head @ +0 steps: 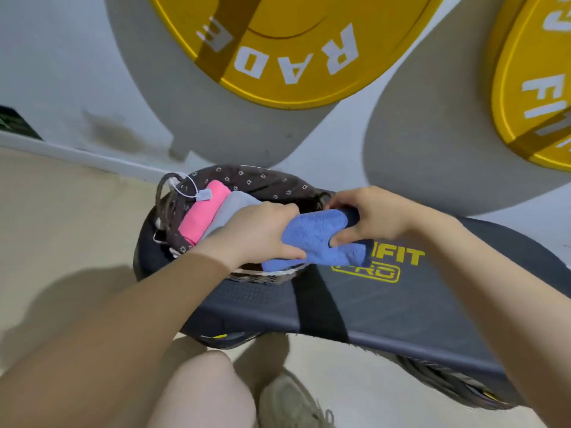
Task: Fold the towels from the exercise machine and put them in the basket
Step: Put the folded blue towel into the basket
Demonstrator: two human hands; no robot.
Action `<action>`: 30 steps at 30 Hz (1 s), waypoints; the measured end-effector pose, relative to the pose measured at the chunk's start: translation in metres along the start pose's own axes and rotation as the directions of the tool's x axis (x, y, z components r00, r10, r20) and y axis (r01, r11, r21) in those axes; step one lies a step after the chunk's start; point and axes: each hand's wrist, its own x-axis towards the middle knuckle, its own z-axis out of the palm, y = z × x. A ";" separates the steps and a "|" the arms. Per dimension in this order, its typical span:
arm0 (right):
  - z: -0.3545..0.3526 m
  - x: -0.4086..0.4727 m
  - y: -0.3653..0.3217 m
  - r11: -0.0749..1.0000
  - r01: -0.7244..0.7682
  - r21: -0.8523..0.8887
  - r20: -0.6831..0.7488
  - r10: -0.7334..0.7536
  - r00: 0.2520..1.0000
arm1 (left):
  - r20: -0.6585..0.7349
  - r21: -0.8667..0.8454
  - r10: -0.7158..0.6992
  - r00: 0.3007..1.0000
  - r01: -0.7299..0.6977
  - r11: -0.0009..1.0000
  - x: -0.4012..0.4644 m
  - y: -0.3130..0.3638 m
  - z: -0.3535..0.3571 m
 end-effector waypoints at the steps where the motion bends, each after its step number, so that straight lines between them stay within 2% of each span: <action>1: -0.005 0.010 0.001 0.998 0.006 0.070 0.035 -0.008 0.999 | -0.047 -0.065 -0.051 0.998 0.047 0.997 -0.001 -0.008 -0.001; 4: -0.018 0.043 0.003 0.897 0.024 0.441 0.120 -0.085 0.989 | -0.134 -0.222 -0.259 0.957 0.225 0.949 -0.001 -0.031 0.001; 6: -0.013 0.068 0.004 0.838 0.004 0.545 0.136 -0.093 0.986 | -0.094 -0.290 -0.371 0.924 0.331 0.898 0.000 -0.040 0.008; 9: 0.006 0.114 -0.009 0.889 -0.041 0.456 0.254 -0.086 0.964 | 0.025 -0.307 -0.441 0.897 0.426 0.851 0.000 -0.057 0.024; 11: 0.022 0.137 -0.017 0.928 -0.050 0.369 0.305 -0.070 0.950 | 0.048 -0.288 -0.460 0.887 0.453 0.844 -0.004 -0.066 0.037; 17: 0.060 0.177 -0.025 0.975 -0.036 0.219 0.316 -0.036 0.948 | 0.073 -0.236 -0.547 0.834 0.547 0.803 0.003 -0.068 0.046; 19: 0.066 0.181 -0.029 0.981 -0.011 0.194 0.288 -0.047 0.956 | 0.060 -0.156 -0.565 0.823 0.567 0.809 0.009 -0.069 0.048; 22: 0.073 0.183 -0.034 0.988 0.055 0.143 0.236 -0.088 0.968 | 0.021 0.118 -0.554 0.832 0.548 0.828 0.011 -0.066 0.054; 25: 0.089 0.180 -0.037 0.993 0.035 0.109 0.131 -0.049 0.990 | 0.006 0.222 -0.537 0.843 0.523 0.823 0.013 -0.067 0.056; 27: 0.105 0.174 -0.042 0.998 -0.067 -0.022 -0.091 0.064 0.994 | -0.146 0.298 -0.505 0.851 0.524 0.798 0.012 -0.071 0.061; 28: 0.112 0.170 -0.043 0.987 -0.146 -0.071 -0.200 0.129 0.971 | -0.214 0.318 -0.487 0.847 0.532 0.785 0.011 -0.070 0.059; 29: 0.119 0.167 -0.043 0.975 -0.218 -0.031 -0.246 0.204 0.948 | -0.213 0.308 -0.501 0.839 0.544 0.781 0.012 -0.070 0.059; 30: 0.125 0.165 -0.041 0.952 -0.287 0.109 -0.225 0.305 0.925 | -0.161 0.273 -0.537 0.828 0.560 0.782 0.015 -0.070 0.062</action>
